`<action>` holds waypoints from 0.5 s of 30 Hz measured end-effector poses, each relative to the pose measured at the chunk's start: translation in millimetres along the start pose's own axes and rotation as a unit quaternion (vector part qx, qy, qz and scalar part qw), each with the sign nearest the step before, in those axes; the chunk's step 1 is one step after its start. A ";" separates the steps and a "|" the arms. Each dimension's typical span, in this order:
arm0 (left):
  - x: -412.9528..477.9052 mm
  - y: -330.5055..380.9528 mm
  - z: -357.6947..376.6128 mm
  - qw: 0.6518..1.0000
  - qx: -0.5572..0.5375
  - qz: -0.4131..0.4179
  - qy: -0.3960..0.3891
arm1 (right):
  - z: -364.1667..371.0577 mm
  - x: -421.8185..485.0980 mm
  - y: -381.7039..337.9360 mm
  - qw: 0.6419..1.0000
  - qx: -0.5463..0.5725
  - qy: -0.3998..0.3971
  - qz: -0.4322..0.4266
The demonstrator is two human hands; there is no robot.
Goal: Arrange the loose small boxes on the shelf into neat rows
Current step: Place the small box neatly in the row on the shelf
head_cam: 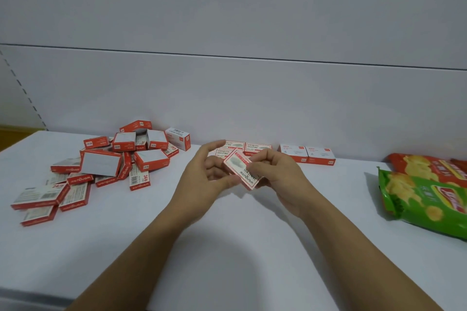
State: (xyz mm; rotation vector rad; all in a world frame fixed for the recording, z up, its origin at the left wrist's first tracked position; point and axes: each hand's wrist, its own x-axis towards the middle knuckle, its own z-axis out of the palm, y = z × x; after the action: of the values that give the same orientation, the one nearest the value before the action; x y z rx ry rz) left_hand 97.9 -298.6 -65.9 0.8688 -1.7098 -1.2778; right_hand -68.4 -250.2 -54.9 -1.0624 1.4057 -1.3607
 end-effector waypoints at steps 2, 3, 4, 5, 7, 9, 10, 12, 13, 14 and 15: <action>0.7 2.0 -0.9 0.997 -0.071 -0.021 0.009 | -5.1 -1.5 -1.1 0.998 0.017 -0.055 0.000; 1.0 2.5 -1.3 0.995 -0.093 -0.029 0.014 | -5.4 -3.0 -1.5 0.996 0.008 -0.083 -0.001; 2.0 1.3 -1.4 0.994 -0.103 -0.033 0.018 | -3.4 -5.0 -1.9 0.995 -0.010 -0.098 -0.009; 2.7 -0.1 -1.2 0.995 -0.097 -0.032 0.024 | 0.2 -6.2 -2.1 0.995 -0.029 -0.089 -0.025; 3.3 -2.6 0.5 0.998 -0.041 -0.014 0.035 | 9.3 -5.9 -2.3 0.998 -0.017 -0.027 -0.050; 2.3 -4.5 1.9 0.999 0.029 0.018 0.033 | 14.3 -5.0 -0.7 0.998 0.057 0.013 -0.024; 1.3 -5.6 2.2 0.997 0.070 0.035 0.027 | 14.4 -4.4 1.0 0.995 0.099 0.021 0.001; -1.1 -8.1 3.0 0.986 0.154 0.066 0.014 | 13.0 -4.8 3.3 0.986 0.157 0.015 0.052; -1.3 -8.6 3.4 0.981 0.178 0.074 0.015 | 12.2 -4.5 4.4 0.983 0.167 0.004 0.071; -0.7 -8.8 3.3 0.979 0.186 0.077 0.023 | 12.5 -4.3 5.4 0.983 0.162 -0.005 0.082; 0.1 -8.5 2.6 0.979 0.187 0.076 0.033 | 13.5 -4.2 5.3 0.987 0.140 -0.005 0.082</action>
State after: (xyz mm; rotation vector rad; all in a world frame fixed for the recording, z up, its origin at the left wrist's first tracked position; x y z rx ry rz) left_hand 96.0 -299.7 -74.5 0.9597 -1.9556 -0.8285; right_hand -54.3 -249.3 -60.2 -0.7523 1.2233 -1.3804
